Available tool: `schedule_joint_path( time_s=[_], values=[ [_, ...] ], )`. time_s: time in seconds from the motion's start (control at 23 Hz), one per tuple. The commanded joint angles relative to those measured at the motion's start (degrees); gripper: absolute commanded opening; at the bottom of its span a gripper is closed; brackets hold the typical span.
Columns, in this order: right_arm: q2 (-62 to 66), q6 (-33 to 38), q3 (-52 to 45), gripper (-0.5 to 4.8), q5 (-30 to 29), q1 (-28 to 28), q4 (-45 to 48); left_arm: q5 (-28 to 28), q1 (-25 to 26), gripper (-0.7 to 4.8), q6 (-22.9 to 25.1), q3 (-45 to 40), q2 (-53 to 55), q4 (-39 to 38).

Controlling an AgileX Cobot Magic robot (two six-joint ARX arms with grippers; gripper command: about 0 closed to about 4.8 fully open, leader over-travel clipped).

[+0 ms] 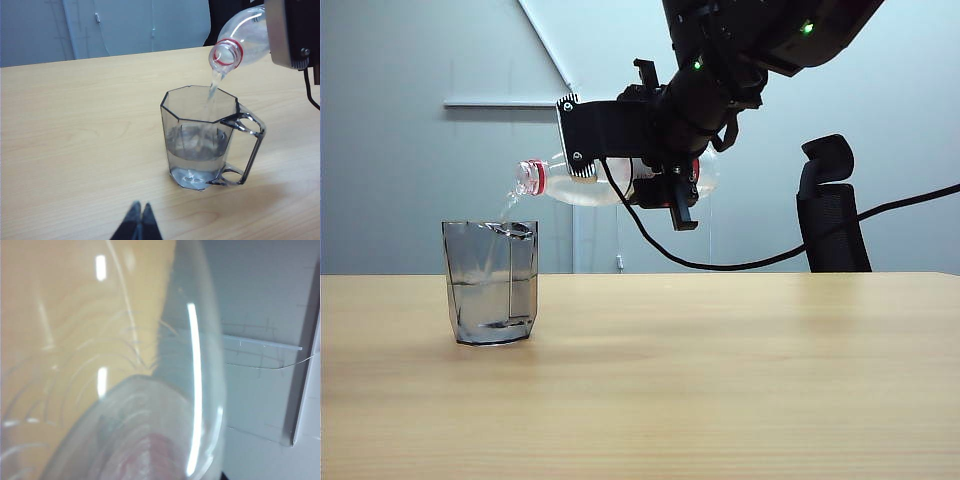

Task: Pick up the mineral water bottle on the table and pour water into the mug until it's half full.

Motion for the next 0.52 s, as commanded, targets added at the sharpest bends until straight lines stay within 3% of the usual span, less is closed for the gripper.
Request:
schedule_joint_path(
  time_s=[0.04,0.52],
  values=[
    [-0.52,0.22,0.61,2.69,0.09,0.07,1.68,0.09,-0.07,-0.02,-0.17,0.15,0.11,0.74],
    [-0.52,5.75,0.55,2.69,-0.17,0.2,0.79,0.09,-0.07,-0.02,-0.17,0.15,0.11,0.74]
  ],
)
